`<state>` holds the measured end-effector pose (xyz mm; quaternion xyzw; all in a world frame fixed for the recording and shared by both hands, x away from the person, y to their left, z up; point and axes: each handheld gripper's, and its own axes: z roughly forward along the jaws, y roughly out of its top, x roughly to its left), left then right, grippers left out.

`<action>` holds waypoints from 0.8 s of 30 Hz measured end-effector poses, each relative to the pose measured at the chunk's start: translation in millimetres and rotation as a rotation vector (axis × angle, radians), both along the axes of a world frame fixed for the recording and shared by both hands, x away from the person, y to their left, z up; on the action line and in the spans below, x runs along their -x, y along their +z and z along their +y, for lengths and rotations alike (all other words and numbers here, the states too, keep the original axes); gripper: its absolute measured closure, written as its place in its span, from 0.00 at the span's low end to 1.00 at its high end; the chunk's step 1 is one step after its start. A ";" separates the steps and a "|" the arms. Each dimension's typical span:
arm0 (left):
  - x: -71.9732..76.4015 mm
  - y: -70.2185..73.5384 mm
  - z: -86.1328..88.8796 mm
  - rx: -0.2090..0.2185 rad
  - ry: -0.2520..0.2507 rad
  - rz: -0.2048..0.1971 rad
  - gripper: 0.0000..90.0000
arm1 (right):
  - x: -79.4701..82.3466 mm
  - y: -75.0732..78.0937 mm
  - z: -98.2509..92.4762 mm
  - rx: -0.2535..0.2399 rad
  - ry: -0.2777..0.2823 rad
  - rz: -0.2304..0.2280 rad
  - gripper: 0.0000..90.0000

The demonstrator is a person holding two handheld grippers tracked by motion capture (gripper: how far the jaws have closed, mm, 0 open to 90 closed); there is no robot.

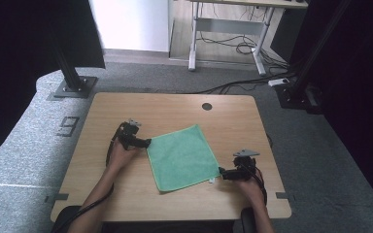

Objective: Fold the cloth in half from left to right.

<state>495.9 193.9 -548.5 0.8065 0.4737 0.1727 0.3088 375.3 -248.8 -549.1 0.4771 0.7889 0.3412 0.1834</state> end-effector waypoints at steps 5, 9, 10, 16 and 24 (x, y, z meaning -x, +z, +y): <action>-0.1 -0.1 0.0 0.000 0.000 -0.001 0.00 | 2.9 11.7 5.0 -0.024 0.017 -0.028 0.00; 0.0 0.0 0.0 0.000 0.000 0.000 0.00 | 4.5 15.9 20.1 -0.023 0.062 -0.026 0.00; -0.1 0.0 0.0 0.000 0.000 0.000 0.00 | 4.8 16.5 23.5 -0.017 0.074 -0.028 0.00; -0.1 0.0 0.0 0.000 0.000 0.000 0.00 | 7.7 19.8 51.8 -0.023 0.152 -0.020 0.00; -0.1 0.1 0.1 -0.002 -0.001 0.001 0.00 | 11.4 18.4 86.3 -0.032 0.249 0.007 0.00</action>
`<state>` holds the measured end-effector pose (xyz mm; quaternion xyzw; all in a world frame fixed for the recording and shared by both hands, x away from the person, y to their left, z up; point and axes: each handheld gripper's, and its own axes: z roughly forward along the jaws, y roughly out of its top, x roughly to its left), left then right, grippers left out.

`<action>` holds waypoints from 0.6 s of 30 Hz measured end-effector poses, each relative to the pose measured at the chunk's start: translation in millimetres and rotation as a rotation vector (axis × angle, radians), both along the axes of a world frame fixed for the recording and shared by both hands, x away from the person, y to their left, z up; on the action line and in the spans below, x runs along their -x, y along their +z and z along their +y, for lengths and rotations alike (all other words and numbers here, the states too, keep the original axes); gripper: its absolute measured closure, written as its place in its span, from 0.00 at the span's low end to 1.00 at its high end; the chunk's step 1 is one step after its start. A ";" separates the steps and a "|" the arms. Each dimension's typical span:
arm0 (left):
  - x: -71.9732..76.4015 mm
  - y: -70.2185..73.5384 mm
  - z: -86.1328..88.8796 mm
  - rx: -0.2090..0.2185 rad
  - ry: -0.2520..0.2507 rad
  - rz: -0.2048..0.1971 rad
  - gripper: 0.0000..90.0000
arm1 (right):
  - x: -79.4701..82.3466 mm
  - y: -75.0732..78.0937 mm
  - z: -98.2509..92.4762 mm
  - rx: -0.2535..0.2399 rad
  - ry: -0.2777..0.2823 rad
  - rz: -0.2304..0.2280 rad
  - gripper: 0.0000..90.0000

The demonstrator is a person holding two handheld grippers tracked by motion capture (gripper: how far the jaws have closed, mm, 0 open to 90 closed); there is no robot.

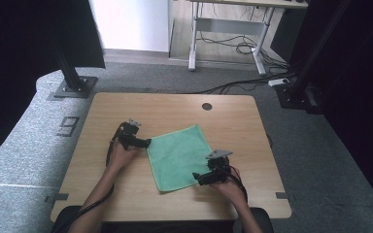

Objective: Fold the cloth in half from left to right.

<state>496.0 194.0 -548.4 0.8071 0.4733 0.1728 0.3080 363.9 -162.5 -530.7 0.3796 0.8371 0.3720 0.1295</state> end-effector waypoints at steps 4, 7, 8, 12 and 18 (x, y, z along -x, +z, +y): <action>0.0 -0.1 -0.2 0.000 0.002 -0.001 0.00 | 4.0 -1.2 21.8 -0.014 0.062 0.018 0.00; 0.0 -0.1 -0.1 -0.001 0.002 -0.001 0.00 | 7.7 -1.3 37.3 -0.013 0.113 0.021 0.00; 0.0 -0.1 -0.1 -0.001 0.002 -0.001 0.00 | 7.7 -1.3 37.3 -0.013 0.113 0.021 0.00; 0.0 -0.3 -0.4 0.003 0.004 -0.003 0.00 | 14.4 -1.2 62.6 -0.018 0.186 0.034 0.00; 0.0 -0.2 -0.2 0.002 0.003 -0.002 0.00 | 21.0 -1.1 90.7 -0.004 0.262 0.039 0.05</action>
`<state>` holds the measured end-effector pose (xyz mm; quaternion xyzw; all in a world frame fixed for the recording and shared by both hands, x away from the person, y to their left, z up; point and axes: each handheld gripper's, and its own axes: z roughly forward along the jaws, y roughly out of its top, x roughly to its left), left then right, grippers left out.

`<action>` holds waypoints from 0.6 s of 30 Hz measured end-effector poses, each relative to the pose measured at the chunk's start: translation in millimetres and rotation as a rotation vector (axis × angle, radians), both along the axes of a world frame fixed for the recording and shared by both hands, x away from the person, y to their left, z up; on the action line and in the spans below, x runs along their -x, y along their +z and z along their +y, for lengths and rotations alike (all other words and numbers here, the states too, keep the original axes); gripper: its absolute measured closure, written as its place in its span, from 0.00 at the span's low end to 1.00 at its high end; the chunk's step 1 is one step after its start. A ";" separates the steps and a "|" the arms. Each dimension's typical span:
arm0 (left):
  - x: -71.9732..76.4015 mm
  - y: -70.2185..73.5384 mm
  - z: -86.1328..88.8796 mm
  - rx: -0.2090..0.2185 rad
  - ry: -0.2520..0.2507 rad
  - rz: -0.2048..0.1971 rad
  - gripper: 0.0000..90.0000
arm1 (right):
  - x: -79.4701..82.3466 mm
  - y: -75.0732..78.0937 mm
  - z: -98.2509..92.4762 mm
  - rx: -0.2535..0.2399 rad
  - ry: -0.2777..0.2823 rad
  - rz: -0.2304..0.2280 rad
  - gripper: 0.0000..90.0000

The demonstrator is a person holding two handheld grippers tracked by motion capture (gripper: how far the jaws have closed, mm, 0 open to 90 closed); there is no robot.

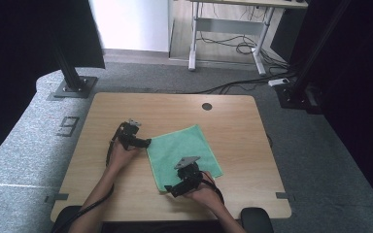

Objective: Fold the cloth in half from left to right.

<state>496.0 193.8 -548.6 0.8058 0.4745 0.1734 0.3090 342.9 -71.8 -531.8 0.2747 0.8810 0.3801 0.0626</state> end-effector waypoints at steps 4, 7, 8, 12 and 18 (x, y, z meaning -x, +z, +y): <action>0.0 0.0 -0.1 0.000 0.000 0.000 0.00 | 5.2 0.4 17.0 0.001 0.054 0.011 0.16; 0.0 0.0 0.0 -0.001 0.000 0.000 0.00 | 10.1 0.5 27.6 0.019 0.086 0.008 0.21; 0.1 0.1 0.0 0.000 0.000 0.001 0.00 | 11.5 0.5 30.0 0.023 0.093 0.007 0.24; 0.3 0.1 0.1 0.000 -0.003 0.000 0.00 | 18.1 2.1 39.2 0.041 0.138 -0.007 0.41; 2.1 0.5 0.1 0.004 -0.012 -0.009 0.03 | 22.6 1.2 42.6 0.070 0.154 -0.025 0.72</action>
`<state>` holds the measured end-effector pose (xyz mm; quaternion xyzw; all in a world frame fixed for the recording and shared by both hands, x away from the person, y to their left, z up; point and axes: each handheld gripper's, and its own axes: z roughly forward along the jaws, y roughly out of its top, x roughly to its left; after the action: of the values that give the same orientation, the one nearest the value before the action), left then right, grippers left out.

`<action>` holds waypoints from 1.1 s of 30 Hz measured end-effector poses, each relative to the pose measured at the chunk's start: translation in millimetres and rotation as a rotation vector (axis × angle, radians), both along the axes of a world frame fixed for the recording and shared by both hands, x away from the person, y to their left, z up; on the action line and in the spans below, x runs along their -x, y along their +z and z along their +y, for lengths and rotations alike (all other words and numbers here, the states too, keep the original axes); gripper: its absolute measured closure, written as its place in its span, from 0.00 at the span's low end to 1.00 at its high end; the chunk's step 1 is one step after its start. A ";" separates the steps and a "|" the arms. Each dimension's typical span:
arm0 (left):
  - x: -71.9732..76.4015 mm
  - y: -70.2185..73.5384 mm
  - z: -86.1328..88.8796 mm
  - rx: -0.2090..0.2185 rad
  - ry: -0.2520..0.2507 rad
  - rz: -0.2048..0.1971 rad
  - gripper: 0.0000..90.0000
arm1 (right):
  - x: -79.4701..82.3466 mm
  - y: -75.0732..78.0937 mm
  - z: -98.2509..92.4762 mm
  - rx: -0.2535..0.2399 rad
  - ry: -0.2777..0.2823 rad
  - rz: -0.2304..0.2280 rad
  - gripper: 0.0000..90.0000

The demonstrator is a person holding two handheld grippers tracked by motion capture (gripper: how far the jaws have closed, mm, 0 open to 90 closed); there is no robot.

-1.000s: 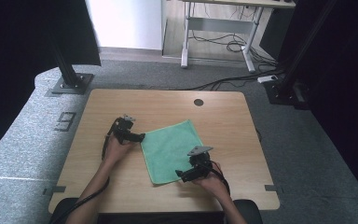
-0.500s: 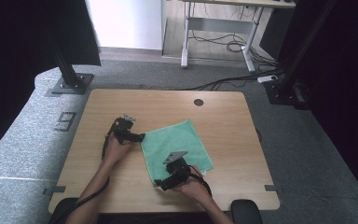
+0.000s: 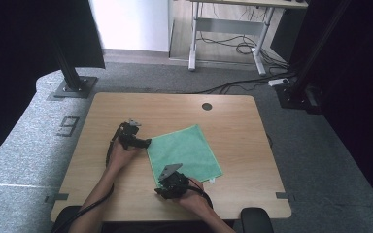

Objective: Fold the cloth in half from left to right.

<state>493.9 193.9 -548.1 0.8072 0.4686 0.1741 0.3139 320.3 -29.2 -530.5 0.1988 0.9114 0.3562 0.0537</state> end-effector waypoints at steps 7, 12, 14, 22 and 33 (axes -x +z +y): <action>8.9 2.1 -1.1 0.037 -0.100 -0.047 0.38 | -0.6 -4.6 0.6 0.027 -0.020 -0.006 0.96; 12.9 2.8 -4.8 0.075 -0.160 -0.042 0.77 | -1.6 -4.8 1.0 0.021 -0.032 0.007 0.97; 12.3 3.2 -4.1 0.102 -0.165 -0.016 0.91 | -1.8 -4.7 2.0 0.020 -0.032 0.009 0.97; 12.0 8.7 15.5 0.096 -0.106 0.039 0.98 | -3.2 -5.1 18.4 0.007 -0.009 0.012 0.97; 13.6 17.5 15.2 0.051 -0.087 0.026 0.98 | -3.2 9.6 23.4 -0.026 0.007 -0.009 0.98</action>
<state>480.2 209.1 -530.6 0.8207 0.4415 0.1379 0.3355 323.5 -5.8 -520.9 0.1948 0.9072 0.3691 0.0539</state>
